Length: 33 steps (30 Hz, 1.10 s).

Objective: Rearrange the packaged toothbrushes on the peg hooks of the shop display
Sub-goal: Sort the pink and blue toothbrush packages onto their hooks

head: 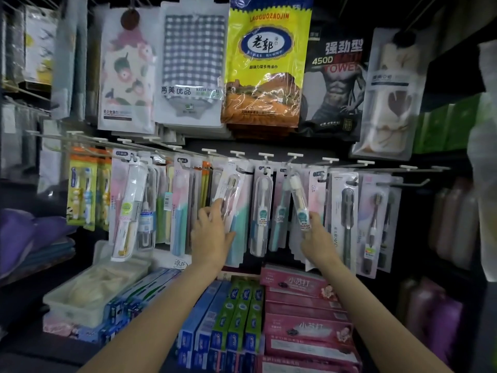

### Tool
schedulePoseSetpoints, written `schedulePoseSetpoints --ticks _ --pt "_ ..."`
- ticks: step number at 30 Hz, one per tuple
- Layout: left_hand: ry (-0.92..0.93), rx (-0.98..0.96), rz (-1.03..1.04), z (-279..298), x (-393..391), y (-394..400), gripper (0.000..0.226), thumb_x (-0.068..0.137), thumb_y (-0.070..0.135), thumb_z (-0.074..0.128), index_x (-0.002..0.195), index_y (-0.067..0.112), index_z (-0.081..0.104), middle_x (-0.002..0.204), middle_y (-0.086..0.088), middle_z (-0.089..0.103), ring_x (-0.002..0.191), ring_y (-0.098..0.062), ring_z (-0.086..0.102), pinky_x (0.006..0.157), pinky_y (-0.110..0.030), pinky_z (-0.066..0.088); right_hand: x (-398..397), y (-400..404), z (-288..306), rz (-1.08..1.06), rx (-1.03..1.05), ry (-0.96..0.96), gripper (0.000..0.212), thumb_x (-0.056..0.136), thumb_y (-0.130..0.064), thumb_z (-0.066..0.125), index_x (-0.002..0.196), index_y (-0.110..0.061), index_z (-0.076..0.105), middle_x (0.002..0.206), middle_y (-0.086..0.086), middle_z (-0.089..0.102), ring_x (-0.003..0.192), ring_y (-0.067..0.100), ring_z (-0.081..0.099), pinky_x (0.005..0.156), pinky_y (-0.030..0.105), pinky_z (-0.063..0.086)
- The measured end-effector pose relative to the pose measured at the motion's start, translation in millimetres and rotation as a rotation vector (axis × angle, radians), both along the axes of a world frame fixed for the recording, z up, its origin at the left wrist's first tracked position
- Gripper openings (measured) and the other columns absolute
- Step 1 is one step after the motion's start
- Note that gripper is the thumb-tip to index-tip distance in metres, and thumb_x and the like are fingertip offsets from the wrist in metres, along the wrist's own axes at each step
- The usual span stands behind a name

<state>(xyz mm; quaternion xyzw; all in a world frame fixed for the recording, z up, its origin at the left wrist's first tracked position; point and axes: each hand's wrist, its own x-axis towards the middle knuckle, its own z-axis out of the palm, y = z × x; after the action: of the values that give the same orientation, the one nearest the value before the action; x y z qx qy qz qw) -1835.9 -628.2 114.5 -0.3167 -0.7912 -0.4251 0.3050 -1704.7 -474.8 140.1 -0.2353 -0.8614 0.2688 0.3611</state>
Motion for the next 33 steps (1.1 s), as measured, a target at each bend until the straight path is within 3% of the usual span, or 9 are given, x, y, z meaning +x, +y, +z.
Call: schedulePoseSetpoints --ticks 5,10,15,19,22,25,29,31,33 --pt "-0.014 0.024 -0.003 -1.6 1.2 3.7 0.072 0.081 0.018 0.069 0.14 0.017 0.027 0.128 -0.015 0.036 0.109 -0.03 0.048 0.091 -0.044 0.045 8.2 4.2 20.1 -0.042 0.202 -0.306 0.055 0.088 0.005 0.039 0.139 -0.016 0.032 0.09 0.009 0.051 0.068 0.021 0.048 0.052 0.027 0.038" --pt "0.007 -0.011 -0.096 -4.9 3.3 -2.5 0.077 0.083 0.027 0.067 0.144 0.018 0.02 0.134 -0.013 0.032 0.118 -0.027 0.041 0.097 -0.038 0.04 8.7 -13.3 -0.2 0.055 -0.049 -0.051 0.037 0.088 0.002 0.043 0.124 -0.004 0.038 0.082 0.016 0.052 0.073 0.031 0.053 0.061 0.038 0.044" --pt "0.077 -0.042 -0.085 -5.6 -14.0 -35.6 0.071 0.085 0.039 0.061 0.142 0.015 0.026 0.138 -0.009 0.033 0.125 -0.023 0.036 0.104 -0.035 0.032 -4.1 -62.4 -19.3 0.285 0.054 -0.041 0.04 0.087 0.003 0.049 0.124 -0.013 0.042 0.075 0.004 0.05 0.062 0.012 0.045 0.05 0.014 0.034" --pt "0.126 0.079 0.103 4.2 -41.9 -73.5 0.055 0.086 0.024 0.062 0.133 0.008 0.038 0.129 -0.014 0.042 0.118 -0.028 0.041 0.098 -0.039 0.038 -34.3 -96.0 -12.8 0.419 0.168 -0.093 0.05 0.09 0.001 0.049 0.134 -0.02 0.037 0.102 0.0 0.055 0.069 -0.004 0.046 0.053 0.003 0.038" --pt "0.037 0.173 0.232 8.3 -72.9 -106.9 0.055 0.085 0.023 0.063 0.131 0.006 0.038 0.129 -0.015 0.041 0.118 -0.03 0.038 0.096 -0.039 0.035 -58.7 -123.9 -8.6 0.466 0.151 -0.066 0.054 0.09 0.0 0.052 0.136 -0.022 0.035 0.105 -0.004 0.053 0.071 -0.01 0.048 0.052 0.003 0.039" --pt "-0.1 0.289 0.276 12.8 -107.3 -137.4 0.055 0.086 0.022 0.062 0.131 0.003 0.038 0.13 -0.018 0.04 0.12 -0.033 0.037 0.098 -0.04 0.032 -87.6 -149.1 -10.9 0.475 0.164 -0.061 0.054 0.088 -0.001 0.054 0.136 -0.02 0.035 0.11 -0.007 0.053 0.092 0.004 0.056 0.061 0.009 0.042" --pt "-0.192 0.354 0.229 20.2 -155.5 -169.3 0.049 0.091 0.02 0.056 0.13 -0.003 0.038 0.128 -0.02 0.044 0.12 -0.033 0.04 0.098 -0.038 0.033 -123.9 -173.4 -17.2 0.464 0.177 -0.054 0.056 0.089 -0.002 0.054 0.135 -0.027 0.035 0.098 -0.014 0.055 0.067 -0.011 0.053 0.054 0.008 0.04" --pt "-0.215 0.311 0.186 23.0 -177.1 -178.0 0.047 0.091 0.02 0.055 0.129 -0.002 0.039 0.126 -0.016 0.047 0.118 -0.031 0.045 0.094 -0.037 0.037 -140.0 -183.6 -19.7 0.454 0.164 -0.05 0.054 0.089 -0.003 0.054 0.133 -0.029 0.036 0.092 -0.014 0.058 0.064 -0.009 0.054 0.054 0.009 0.041" --pt "-0.225 0.232 0.097 24.6 -192.2 -178.2 0.047 0.091 0.023 0.057 0.128 0.001 0.04 0.119 -0.011 0.051 0.112 -0.028 0.05 0.084 -0.032 0.041 -154.5 -191.3 -21.9 0.429 0.169 -0.051 0.053 0.09 -0.005 0.053 0.134 -0.028 0.036 0.1 -0.005 0.061 0.067 -0.003 0.054 0.054 0.011 0.042"
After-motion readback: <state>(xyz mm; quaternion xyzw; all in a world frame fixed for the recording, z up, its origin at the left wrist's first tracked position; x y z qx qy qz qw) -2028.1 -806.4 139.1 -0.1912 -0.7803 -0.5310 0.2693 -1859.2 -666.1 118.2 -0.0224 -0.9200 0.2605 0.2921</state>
